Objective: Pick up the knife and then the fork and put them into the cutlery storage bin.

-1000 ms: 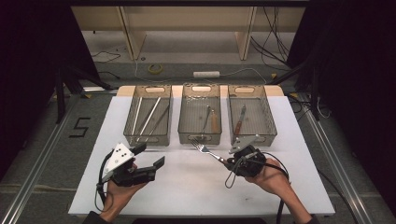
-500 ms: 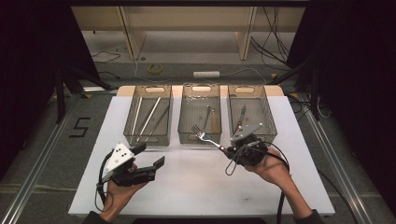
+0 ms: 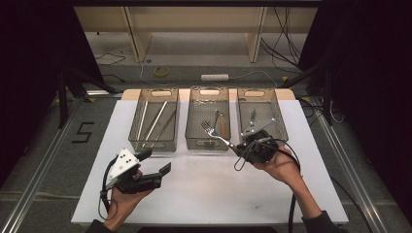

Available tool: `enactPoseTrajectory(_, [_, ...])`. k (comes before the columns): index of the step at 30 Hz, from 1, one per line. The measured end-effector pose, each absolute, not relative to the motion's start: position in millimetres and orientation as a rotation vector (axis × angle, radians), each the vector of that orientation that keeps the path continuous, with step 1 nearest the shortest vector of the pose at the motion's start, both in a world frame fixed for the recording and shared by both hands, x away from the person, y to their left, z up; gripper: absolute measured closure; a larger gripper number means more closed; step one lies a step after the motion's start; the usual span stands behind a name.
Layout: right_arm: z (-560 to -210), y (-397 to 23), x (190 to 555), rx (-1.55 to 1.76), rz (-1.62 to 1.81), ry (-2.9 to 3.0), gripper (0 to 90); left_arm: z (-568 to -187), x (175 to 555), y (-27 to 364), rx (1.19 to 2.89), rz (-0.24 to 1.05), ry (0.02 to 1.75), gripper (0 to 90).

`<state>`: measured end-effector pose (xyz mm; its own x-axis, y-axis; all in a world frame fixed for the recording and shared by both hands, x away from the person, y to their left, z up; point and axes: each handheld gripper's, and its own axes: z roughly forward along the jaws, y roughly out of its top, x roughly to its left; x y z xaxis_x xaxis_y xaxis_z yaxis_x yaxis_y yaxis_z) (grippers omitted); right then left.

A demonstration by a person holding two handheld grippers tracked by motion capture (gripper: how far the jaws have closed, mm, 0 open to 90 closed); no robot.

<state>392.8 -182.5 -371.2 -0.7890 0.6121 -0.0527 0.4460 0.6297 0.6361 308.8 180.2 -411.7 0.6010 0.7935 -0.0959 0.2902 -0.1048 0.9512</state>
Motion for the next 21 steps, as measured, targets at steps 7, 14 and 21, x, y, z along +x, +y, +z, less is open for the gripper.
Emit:
enactPoseTrajectory(7, [-368, -186, 399, 0.884, 0.916, 2.576, 77.2, -412, 309, 180, 1.674, 0.543, 0.908, 17.4])
enactPoseTrajectory(14, [-365, -190, 405, 0.907, 0.923, 2.559, 77.2, -412, 309, 180, 1.671, 0.543, 0.911, 17.4])
enactPoseTrajectory(21, [-361, -195, 415, 0.929, 0.938, 2.533, 77.2, -412, 309, 181, 1.670, 0.542, 0.914, 17.4])
